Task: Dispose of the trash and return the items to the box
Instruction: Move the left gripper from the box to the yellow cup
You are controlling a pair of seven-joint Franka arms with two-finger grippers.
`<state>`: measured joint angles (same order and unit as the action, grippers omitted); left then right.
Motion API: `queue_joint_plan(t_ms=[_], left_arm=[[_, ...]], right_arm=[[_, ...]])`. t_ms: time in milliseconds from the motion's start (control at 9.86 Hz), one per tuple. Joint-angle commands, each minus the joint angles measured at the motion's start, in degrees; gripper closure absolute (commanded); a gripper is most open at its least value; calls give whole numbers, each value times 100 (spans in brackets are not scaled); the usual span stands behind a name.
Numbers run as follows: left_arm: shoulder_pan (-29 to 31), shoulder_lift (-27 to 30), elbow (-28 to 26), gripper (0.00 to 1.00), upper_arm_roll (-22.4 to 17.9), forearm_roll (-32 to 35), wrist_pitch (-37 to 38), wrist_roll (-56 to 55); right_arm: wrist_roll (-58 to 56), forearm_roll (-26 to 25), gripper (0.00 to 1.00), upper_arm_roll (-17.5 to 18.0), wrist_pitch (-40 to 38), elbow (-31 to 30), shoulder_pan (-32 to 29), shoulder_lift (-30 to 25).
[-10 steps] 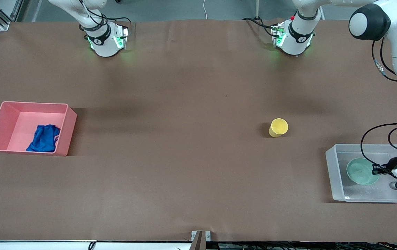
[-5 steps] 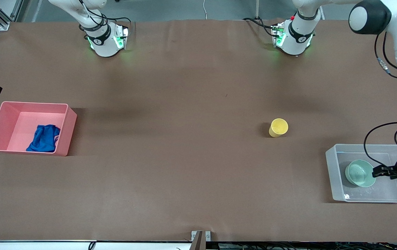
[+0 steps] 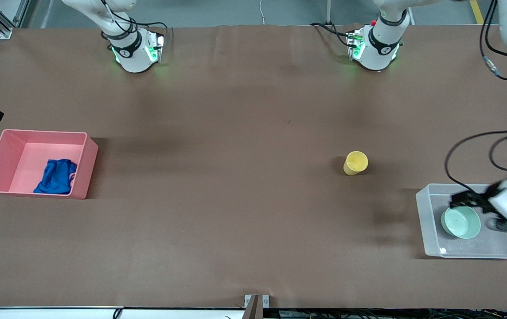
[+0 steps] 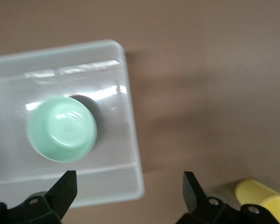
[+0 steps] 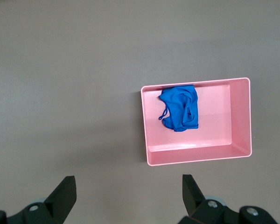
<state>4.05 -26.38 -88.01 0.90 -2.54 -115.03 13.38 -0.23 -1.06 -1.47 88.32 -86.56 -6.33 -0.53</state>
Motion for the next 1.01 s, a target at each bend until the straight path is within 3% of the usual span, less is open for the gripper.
queue_joint_plan(t_ms=[0,507,913], left_arm=[[-324,903,-1941,0,15,-10,-946,-536],[-1036,977,-3299,2,182,-10,-2390,-1592],[-1407,801,-3574,5,182,-10,-2560,-1743]], right_arm=[[50,62,0,25,115,96,-70,27],[76,62,0,-143,19,96,88,10],[32,71,0,-292,-420,87,44,-227]])
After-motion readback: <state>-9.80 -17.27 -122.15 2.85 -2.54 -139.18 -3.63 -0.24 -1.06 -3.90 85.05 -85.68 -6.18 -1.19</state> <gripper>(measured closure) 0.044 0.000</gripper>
